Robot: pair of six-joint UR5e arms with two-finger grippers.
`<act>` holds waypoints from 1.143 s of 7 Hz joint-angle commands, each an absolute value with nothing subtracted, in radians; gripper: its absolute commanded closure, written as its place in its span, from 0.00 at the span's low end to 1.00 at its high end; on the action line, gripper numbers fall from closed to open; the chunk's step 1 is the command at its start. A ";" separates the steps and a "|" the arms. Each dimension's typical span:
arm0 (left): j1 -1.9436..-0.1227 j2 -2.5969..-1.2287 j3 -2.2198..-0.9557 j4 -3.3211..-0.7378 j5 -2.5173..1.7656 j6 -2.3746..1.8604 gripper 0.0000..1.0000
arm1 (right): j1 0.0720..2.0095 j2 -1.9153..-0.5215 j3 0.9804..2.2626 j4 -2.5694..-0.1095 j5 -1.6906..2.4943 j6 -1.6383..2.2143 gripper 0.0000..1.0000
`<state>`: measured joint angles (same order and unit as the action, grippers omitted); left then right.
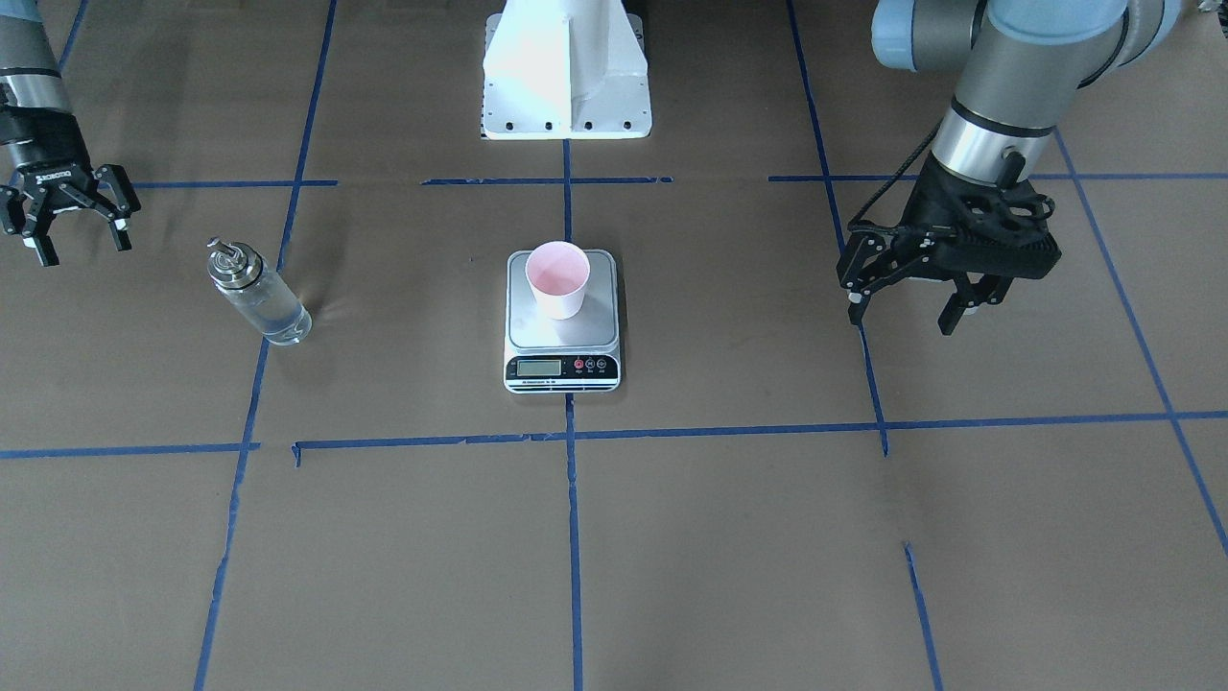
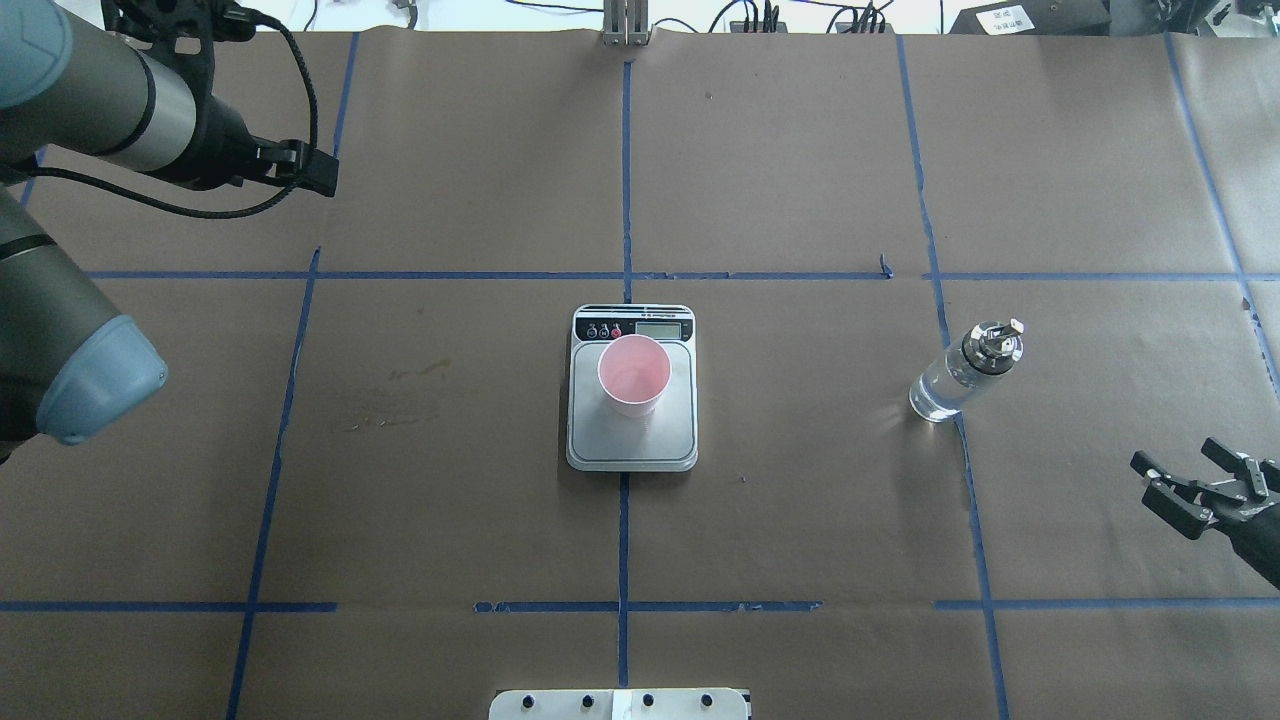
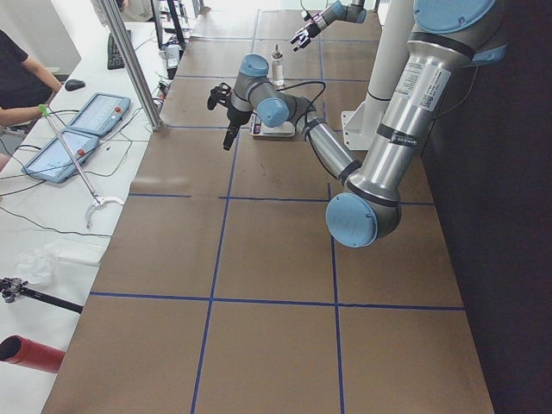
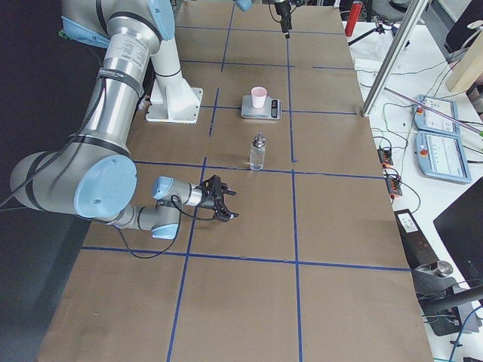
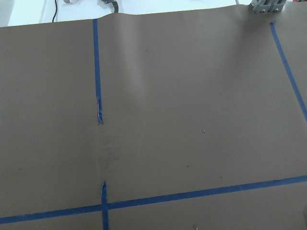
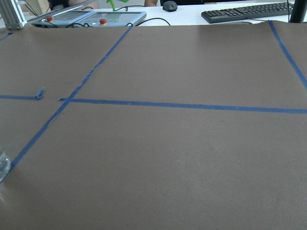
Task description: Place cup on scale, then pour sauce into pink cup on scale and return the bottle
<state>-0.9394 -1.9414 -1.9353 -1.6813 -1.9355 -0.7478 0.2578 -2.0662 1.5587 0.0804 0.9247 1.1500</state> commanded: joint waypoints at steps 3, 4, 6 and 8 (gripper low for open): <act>-1.311 -1.853 -1.772 -1.674 -2.189 -0.176 0.05 | 1.101 -1.770 1.559 -0.320 1.892 0.845 0.00; -1.406 -1.856 -1.687 -1.667 -2.212 -0.052 0.05 | 1.268 -1.690 1.559 -0.520 2.083 0.693 0.00; -1.518 -1.855 -1.561 -1.651 -2.236 0.066 0.01 | 1.519 -1.617 1.566 -0.921 2.378 0.382 0.00; -1.546 -1.853 -1.549 -1.436 -2.258 0.074 0.00 | 1.569 -1.615 1.609 -1.233 2.462 0.177 0.00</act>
<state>-1.5279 -1.8544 -1.5637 -1.5614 -2.2476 0.0606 1.5329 -1.6214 1.5813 -1.0347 2.4078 0.2969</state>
